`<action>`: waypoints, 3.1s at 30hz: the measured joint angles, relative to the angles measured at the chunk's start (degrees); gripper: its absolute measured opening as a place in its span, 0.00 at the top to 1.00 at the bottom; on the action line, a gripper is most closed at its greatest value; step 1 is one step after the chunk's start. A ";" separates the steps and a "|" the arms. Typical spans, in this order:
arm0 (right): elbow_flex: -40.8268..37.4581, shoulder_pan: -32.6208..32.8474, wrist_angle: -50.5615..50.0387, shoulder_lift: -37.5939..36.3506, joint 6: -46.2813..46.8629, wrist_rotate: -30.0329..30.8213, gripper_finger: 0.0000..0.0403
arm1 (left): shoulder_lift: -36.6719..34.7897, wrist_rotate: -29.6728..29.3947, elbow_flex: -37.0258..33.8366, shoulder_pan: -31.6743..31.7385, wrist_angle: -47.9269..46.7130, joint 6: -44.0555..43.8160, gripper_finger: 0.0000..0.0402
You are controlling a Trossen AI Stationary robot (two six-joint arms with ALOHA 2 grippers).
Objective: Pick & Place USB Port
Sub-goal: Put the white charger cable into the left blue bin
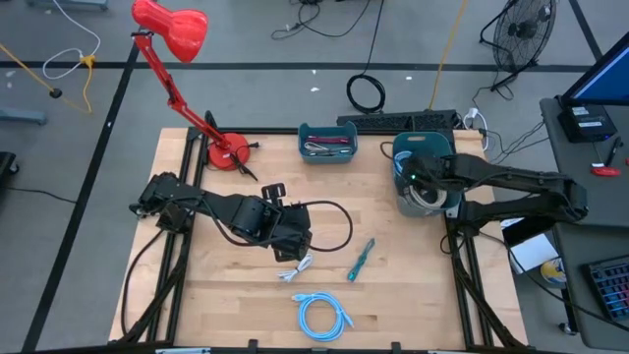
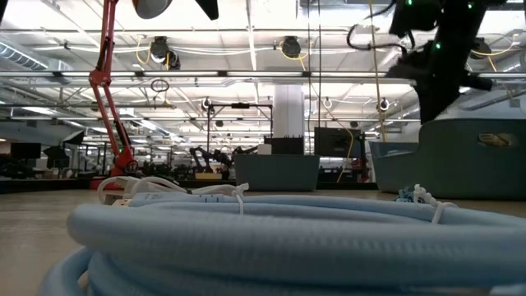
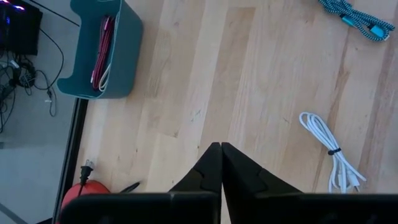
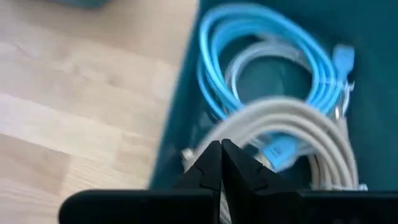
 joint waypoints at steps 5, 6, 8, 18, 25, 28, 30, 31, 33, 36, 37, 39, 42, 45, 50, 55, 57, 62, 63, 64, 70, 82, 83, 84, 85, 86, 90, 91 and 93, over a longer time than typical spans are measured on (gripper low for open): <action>5.23 0.00 -0.64 0.00 -1.39 0.54 1.00 | 0.00 0.00 0.00 0.00 0.02 0.00 0.97; 6.14 0.05 -0.30 0.02 -1.62 0.21 1.00 | 0.00 0.00 0.00 0.00 0.02 -0.02 0.96; 7.45 0.73 1.20 0.00 -2.18 -2.19 1.00 | 0.00 0.04 0.00 0.00 0.00 0.00 0.95; 8.32 11.84 18.60 0.98 -6.18 -18.34 1.00 | 0.00 0.02 0.00 0.06 -0.02 0.95 0.98; 8.32 22.67 24.00 1.66 -4.16 -23.62 1.00 | 0.00 5.20 0.00 1.91 0.00 1.22 0.96; 8.32 28.43 23.98 1.66 -3.73 -23.71 1.00 | -0.04 6.42 -1.17 3.00 1.49 1.27 0.98; 8.32 32.51 23.27 1.68 -3.20 -23.68 1.00 | -0.04 6.72 -2.68 3.61 2.89 1.28 0.99; 8.32 34.55 23.30 1.67 -2.68 -23.68 1.00 | -0.04 7.52 -3.66 3.98 3.99 1.25 0.99; 8.32 38.47 23.73 1.68 -1.10 -23.55 1.00 | -0.09 11.35 -6.45 4.69 7.60 1.29 0.99; 8.32 43.93 24.94 1.68 1.28 -21.69 1.00 | -0.03 18.87 -12.41 5.29 14.74 1.32 0.94; 8.32 45.67 25.39 1.68 1.71 -20.79 1.00 | 0.00 20.79 -14.48 5.27 17.11 0.79 0.93; 8.32 48.76 26.32 1.68 1.97 -19.16 1.00 | 0.00 23.15 -18.25 5.18 21.27 -1.29 0.89; 8.32 52.58 26.75 1.68 3.42 -17.51 1.00 | 0.00 23.69 -23.24 4.60 24.28 -6.41 0.81; 8.32 55.78 26.63 1.68 4.15 -17.25 1.00 | 0.00 24.01 -26.61 4.01 26.88 -10.70 0.72; 8.32 59.66 26.56 1.66 4.42 -15.29 1.00 | 0.10 27.03 -28.26 0.79 34.76 -12.91 0.56; 8.30 61.98 25.12 1.10 4.33 -9.72 1.00 | 2.24 24.87 -28.33 -1.49 37.48 -18.56 0.50; 8.30 62.29 25.00 0.87 3.61 -7.21 1.00 | 3.31 24.08 -28.33 -2.07 37.91 -20.46 0.50; 8.30 62.25 25.57 -0.37 2.39 -4.05 1.00 | 7.54 22.43 -28.28 -3.44 38.01 -21.15 0.50; 8.30 62.25 25.84 -0.74 2.37 -4.06 1.00 | 8.32 22.71 -28.28 -3.45 37.46 -21.42 0.50; 8.30 62.27 25.75 -0.98 2.32 -4.07 1.00 | 9.13 22.91 -28.28 -3.40 36.76 -21.74 0.50; 8.30 62.25 27.77 -2.22 0.34 -3.95 1.00 | 12.51 21.46 -28.28 -3.29 32.29 -21.75 0.50; 8.30 62.25 27.67 -2.25 -0.61 -2.12 1.00 | 13.16 26.80 -28.23 -0.20 34.63 -19.53 0.92; 8.30 62.25 27.66 -2.25 -0.53 -1.20 1.00 | 13.09 26.66 -28.20 0.28 35.06 -19.56 0.92; 8.30 62.25 27.65 -2.25 -0.23 -0.63 1.00 | 13.11 26.09 -27.75 0.77 35.37 -19.49 0.92; 8.30 62.25 27.67 -2.25 0.12 0.29 1.00 | 13.14 25.97 -27.01 1.45 35.35 -18.87 0.92; 8.30 62.25 27.67 -2.25 0.34 0.94 1.00 | 13.14 25.82 -26.09 2.36 35.05 -17.81 0.92; 8.30 62.13 27.66 -2.25 1.57 4.51 1.00 | 13.11 25.13 -20.40 6.82 33.46 -11.09 0.92; 8.30 62.11 27.67 -2.25 1.70 5.58 1.00 | 13.11 24.88 -18.72 8.15 33.04 -9.44 0.92; 8.30 62.10 27.67 -2.25 1.85 7.93 1.00 | 13.10 23.40 -15.06 10.83 31.94 -7.04 0.92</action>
